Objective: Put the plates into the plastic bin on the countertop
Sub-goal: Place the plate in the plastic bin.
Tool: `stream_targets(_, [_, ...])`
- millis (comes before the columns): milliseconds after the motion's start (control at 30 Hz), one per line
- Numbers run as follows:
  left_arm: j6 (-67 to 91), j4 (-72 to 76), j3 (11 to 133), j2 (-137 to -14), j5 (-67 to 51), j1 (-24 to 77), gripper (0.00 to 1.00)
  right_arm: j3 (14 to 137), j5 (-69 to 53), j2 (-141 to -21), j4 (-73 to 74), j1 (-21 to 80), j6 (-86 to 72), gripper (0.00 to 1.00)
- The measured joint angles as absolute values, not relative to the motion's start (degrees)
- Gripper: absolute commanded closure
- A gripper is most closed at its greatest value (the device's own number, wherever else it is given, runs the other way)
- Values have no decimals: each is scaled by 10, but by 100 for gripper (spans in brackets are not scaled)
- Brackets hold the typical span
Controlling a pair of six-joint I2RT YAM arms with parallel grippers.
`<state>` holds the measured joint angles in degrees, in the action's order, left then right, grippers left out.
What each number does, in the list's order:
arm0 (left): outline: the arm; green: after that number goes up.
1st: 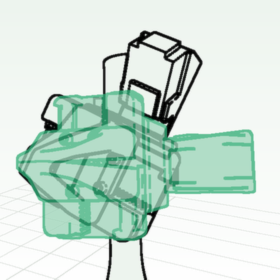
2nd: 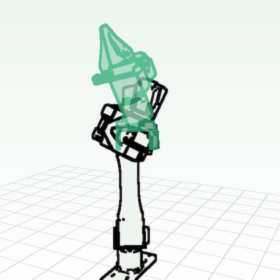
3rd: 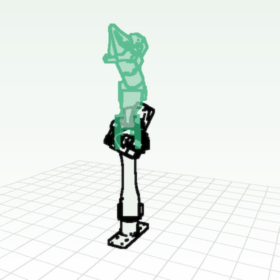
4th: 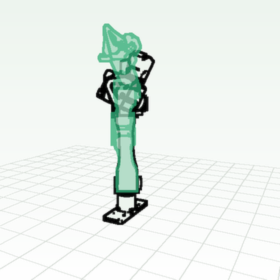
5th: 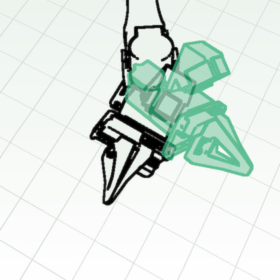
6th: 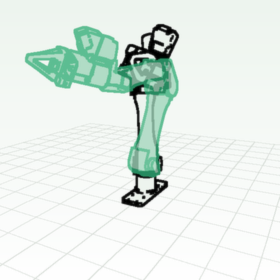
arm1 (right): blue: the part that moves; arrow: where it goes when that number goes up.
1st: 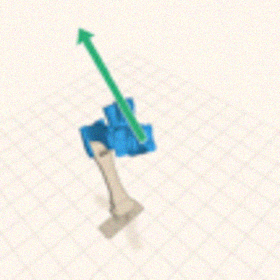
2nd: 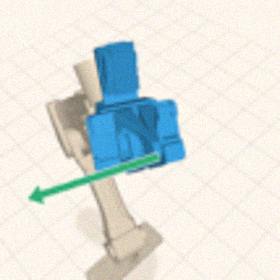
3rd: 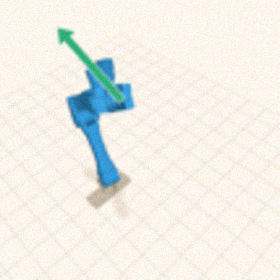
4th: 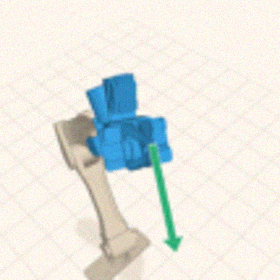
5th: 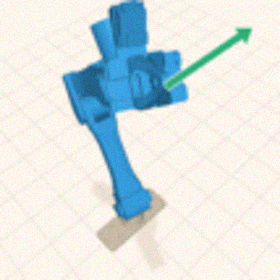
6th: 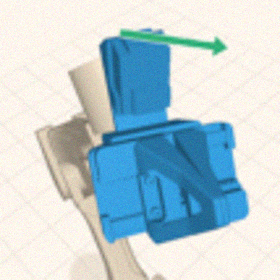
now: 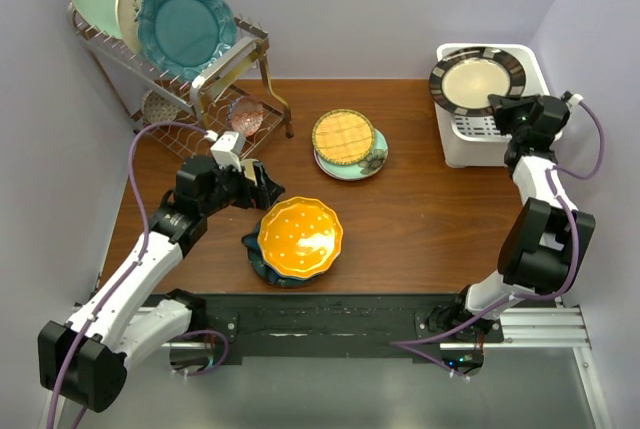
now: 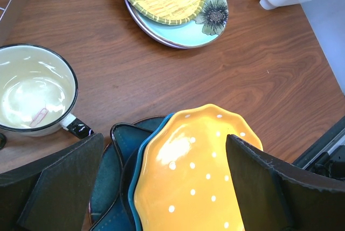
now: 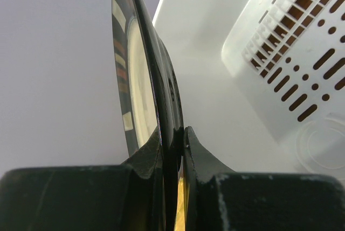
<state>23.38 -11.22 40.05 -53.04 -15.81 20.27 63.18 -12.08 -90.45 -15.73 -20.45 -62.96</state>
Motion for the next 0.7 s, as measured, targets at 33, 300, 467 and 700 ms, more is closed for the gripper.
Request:
stream_targets(33, [234, -112, 400, -530, -159, 203, 0, 632, -117, -905, -157, -206, -628, 100])
stream_targets(300, [234, -111, 397, -530, -161, 203, 0, 626, -96, -904, -146, -231, -625, 100])
stream_targets(467, [234, -107, 396, -533, -163, 203, 0, 623, -85, -905, -141, -252, -625, 100])
stream_targets(700, [234, -103, 396, -538, -165, 203, 0, 623, -71, -905, -138, -262, -611, 100])
